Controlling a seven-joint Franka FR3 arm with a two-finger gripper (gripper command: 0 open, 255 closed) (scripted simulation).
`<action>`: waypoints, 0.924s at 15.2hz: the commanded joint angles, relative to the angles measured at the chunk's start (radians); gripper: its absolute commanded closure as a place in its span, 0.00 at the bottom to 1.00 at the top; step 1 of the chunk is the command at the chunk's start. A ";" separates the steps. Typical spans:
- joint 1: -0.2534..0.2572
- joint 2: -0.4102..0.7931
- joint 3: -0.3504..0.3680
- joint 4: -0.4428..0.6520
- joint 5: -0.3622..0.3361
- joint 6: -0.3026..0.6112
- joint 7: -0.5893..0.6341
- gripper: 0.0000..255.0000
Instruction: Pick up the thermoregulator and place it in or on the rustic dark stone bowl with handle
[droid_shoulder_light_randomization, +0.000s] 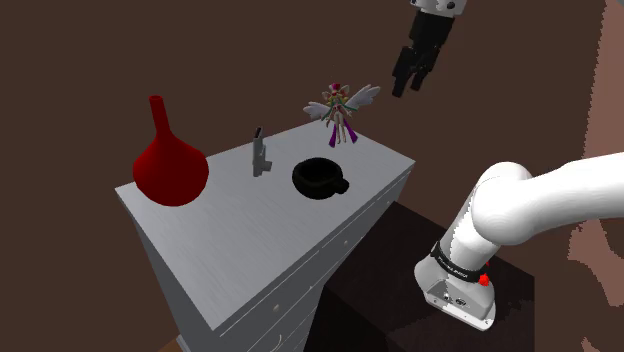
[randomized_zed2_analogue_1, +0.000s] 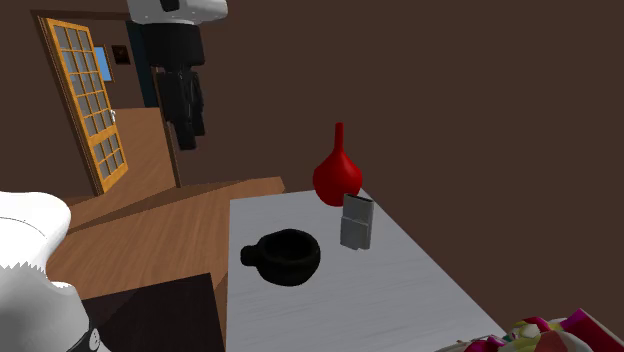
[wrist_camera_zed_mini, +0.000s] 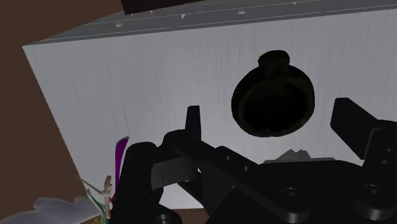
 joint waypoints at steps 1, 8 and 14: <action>0.000 0.000 0.000 0.000 0.000 0.000 0.000 0.00; 0.000 0.247 0.081 0.072 0.037 0.118 0.129 0.00; -0.001 0.481 0.138 0.187 0.041 0.187 0.236 0.00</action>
